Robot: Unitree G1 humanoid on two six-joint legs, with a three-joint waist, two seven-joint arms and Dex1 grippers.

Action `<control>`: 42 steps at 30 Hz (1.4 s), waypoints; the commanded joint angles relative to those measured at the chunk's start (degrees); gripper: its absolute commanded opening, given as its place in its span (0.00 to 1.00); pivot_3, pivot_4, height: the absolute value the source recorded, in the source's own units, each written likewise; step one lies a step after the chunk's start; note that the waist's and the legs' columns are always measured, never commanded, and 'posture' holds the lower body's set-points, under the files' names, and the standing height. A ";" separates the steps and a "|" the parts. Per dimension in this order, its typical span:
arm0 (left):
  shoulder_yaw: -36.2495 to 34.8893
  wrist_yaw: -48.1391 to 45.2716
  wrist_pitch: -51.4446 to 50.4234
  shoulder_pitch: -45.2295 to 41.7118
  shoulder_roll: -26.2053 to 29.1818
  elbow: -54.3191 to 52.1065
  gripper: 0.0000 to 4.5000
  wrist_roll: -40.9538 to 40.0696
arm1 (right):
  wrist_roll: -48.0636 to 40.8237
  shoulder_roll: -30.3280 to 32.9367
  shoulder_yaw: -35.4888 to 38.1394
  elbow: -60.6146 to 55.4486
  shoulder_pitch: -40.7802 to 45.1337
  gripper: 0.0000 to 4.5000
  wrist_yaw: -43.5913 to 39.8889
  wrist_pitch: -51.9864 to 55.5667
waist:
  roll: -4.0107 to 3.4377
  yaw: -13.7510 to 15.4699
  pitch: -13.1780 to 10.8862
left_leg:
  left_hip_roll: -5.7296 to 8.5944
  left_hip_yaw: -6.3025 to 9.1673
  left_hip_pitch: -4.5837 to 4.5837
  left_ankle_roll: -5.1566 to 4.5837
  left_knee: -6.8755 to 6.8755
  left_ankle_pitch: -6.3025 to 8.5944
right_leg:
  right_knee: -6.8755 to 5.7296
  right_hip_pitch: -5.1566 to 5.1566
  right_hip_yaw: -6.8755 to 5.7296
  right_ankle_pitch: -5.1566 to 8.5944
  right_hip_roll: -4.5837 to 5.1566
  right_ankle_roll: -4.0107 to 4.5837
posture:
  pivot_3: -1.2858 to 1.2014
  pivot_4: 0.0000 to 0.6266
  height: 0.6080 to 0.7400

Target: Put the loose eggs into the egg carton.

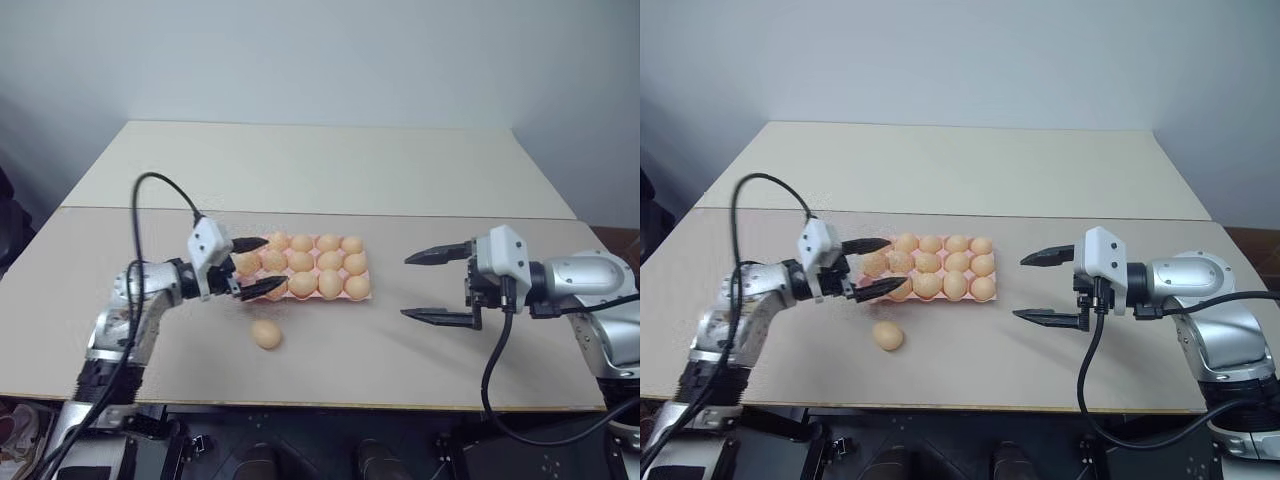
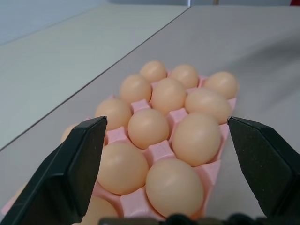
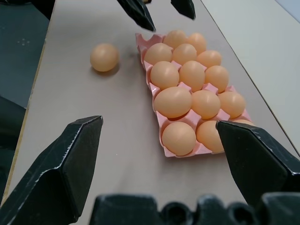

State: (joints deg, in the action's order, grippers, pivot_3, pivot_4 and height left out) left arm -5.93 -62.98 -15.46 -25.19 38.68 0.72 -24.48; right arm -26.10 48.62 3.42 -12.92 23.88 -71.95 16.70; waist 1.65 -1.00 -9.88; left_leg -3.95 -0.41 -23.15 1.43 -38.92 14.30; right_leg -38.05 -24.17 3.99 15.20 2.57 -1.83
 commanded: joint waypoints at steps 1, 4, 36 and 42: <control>-7.99 -6.11 0.09 4.69 6.53 -3.39 0.99 -5.14 | -1.64 0.14 1.29 -0.29 0.79 1.00 -0.49 -0.58 | 0.00 -0.29 0.00 | -0.01 -0.01 0.02 0.00 0.03 0.00 | 0.00 -0.01 0.01 0.00 0.00 0.00 | 0.52 0.24 1.00; -15.06 -14.23 1.18 11.87 11.81 -3.94 0.99 -9.92 | -2.01 0.34 1.54 0.13 0.54 1.00 -1.44 -0.83 | -0.01 -0.37 0.00 | -0.02 -0.03 0.04 0.00 0.05 0.00 | 0.01 -0.01 0.01 0.00 0.00 0.00 | 0.52 0.24 1.00; 2.96 -20.20 16.56 8.53 12.00 -6.33 0.99 5.30 | -2.82 0.54 0.77 4.00 3.37 1.00 -5.59 -1.69 | 0.00 0.50 0.00 | -0.01 -0.08 0.02 0.00 0.05 0.00 | 0.06 0.01 -0.01 0.01 0.00 0.01 | 0.52 0.24 1.00; 14.10 -22.86 24.89 -0.71 9.49 2.44 0.99 14.34 | -2.71 0.34 0.70 3.85 3.84 1.00 -5.31 -1.72 | 0.00 0.16 0.00 | 0.00 -0.09 0.02 0.00 0.05 0.00 | 0.03 -0.01 0.03 0.01 -0.03 0.01 | 0.52 0.24 1.00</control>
State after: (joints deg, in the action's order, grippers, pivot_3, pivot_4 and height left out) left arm 6.67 -85.20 6.49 -24.59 48.25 1.86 -12.36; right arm -28.18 48.80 3.00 -8.13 26.48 -77.20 16.30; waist 1.64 -0.85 -9.88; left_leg -3.95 -0.49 -23.12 1.43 -38.88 14.30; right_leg -38.02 -24.17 4.02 15.20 2.54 -1.82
